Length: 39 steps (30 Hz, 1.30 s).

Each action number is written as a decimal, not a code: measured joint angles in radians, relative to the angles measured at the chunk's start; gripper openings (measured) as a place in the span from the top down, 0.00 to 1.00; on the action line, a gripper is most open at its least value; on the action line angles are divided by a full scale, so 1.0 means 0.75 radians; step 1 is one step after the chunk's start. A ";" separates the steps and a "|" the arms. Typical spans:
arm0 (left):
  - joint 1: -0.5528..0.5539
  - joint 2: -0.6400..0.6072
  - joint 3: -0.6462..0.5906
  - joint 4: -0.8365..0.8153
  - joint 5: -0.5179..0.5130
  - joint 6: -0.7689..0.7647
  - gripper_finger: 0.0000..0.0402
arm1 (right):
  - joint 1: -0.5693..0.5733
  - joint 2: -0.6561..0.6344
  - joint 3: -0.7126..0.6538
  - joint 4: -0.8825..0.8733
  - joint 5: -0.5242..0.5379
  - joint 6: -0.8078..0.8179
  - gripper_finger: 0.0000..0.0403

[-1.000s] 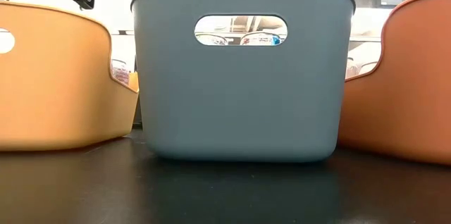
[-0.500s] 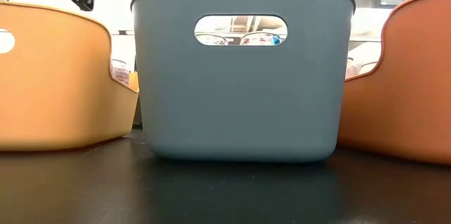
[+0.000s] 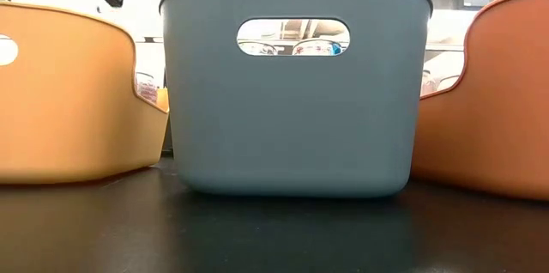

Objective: Sort soda cans
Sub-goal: Put the pink-white soda can into the yellow bin

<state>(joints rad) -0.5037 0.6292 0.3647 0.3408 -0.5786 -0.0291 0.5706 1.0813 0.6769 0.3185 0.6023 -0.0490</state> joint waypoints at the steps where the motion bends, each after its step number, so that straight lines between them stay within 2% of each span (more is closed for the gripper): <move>1: -0.009 0.017 0.041 -0.032 0.003 0.013 0.31 | -0.006 -0.013 -0.023 0.000 -0.003 0.002 1.00; 3: -0.029 0.067 0.162 -0.174 -0.008 0.041 0.31 | -0.009 -0.028 -0.037 -0.003 -0.003 0.001 1.00; 7: -0.051 0.262 0.506 -0.645 -0.175 0.009 0.35 | -0.019 -0.034 -0.037 0.031 -0.009 -0.079 1.00; 10: -0.050 0.463 0.820 -1.055 -0.206 -0.111 0.40 | -0.027 -0.032 -0.037 0.030 -0.008 -0.111 1.00; 13: -0.051 0.655 1.132 -1.558 -0.198 -0.357 0.44 | -0.035 -0.033 -0.037 0.013 -0.008 -0.123 1.00; 17: -0.050 0.861 1.473 -2.222 -0.076 -0.830 0.49 | -0.035 -0.033 -0.037 0.004 -0.009 -0.176 1.00; 20: -0.072 0.965 1.598 -2.539 0.123 -1.099 0.52 | -0.035 -0.033 -0.037 0.007 -0.009 -0.191 1.00; 23: -0.126 0.998 1.608 -2.519 0.354 -1.177 0.54 | -0.031 -0.033 -0.037 -0.001 -0.009 -0.196 1.00; 28: -0.246 1.023 1.596 -2.554 0.597 -1.441 0.55 | -0.028 -0.033 -0.037 -0.015 -0.016 -0.195 0.99; 35: -0.497 1.065 1.526 -2.549 0.824 -1.858 0.54 | -0.029 -0.033 -0.037 -0.010 -0.018 -0.219 0.99; 39: -0.617 1.097 1.489 -2.509 0.943 -2.058 0.45 | -0.030 -0.033 -0.037 0.018 -0.018 -0.280 0.99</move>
<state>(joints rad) -0.9667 1.4523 1.4811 -1.5409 0.1288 -1.5728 0.5479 1.0569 0.6495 0.3323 0.5888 -0.2590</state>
